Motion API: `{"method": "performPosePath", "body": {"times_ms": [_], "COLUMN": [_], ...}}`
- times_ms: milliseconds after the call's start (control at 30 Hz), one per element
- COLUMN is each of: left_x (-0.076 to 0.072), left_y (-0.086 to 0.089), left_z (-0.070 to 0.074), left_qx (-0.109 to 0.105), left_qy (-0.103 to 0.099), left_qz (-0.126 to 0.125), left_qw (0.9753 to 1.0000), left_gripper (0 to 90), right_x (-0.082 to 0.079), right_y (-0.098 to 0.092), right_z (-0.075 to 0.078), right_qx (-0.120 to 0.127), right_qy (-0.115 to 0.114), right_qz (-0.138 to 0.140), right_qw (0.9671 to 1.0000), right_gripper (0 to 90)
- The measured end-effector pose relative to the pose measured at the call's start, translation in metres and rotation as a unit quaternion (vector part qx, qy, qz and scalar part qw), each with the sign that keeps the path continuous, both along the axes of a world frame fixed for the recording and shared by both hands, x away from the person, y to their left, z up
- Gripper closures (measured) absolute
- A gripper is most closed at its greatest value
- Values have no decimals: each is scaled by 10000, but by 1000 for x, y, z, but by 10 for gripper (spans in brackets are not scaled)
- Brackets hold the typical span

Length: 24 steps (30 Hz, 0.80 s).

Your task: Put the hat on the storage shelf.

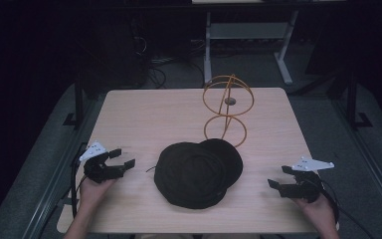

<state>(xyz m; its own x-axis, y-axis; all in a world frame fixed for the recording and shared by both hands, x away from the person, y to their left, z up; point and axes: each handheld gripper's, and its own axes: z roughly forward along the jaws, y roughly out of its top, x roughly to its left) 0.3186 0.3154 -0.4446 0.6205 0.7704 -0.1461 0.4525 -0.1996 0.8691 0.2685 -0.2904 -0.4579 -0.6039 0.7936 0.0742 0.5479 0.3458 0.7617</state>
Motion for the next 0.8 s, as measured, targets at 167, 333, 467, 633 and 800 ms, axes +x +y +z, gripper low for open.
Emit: {"method": "performPosePath", "body": {"times_ms": [167,333,467,633,800], "left_x": [1,-1,-1,-1,-1], "left_y": [0,-1,-1,-2,-3], "left_z": [-1,0,0,1,1], "left_qx": [58,146,129,142,183], "left_qy": [69,42,37,2,36], "left_qz": [7,-26,-48,-49,-71], "left_qw": [10000,9999,9999,9999,9998], "left_gripper": [207,207,207,207,207], "right_x": [1,0,-2,-1,-2], "right_y": [2,6,11,17,21], "right_z": [1,2,5,7,8], "right_qx": [13,8,92,108,104], "right_qy": [-55,-29,-52,-53,-66], "right_qz": [39,157,238,324,354], "right_qw": [10000,9999,9997,9994,9993], "right_gripper": [220,212,195,186,171]}}
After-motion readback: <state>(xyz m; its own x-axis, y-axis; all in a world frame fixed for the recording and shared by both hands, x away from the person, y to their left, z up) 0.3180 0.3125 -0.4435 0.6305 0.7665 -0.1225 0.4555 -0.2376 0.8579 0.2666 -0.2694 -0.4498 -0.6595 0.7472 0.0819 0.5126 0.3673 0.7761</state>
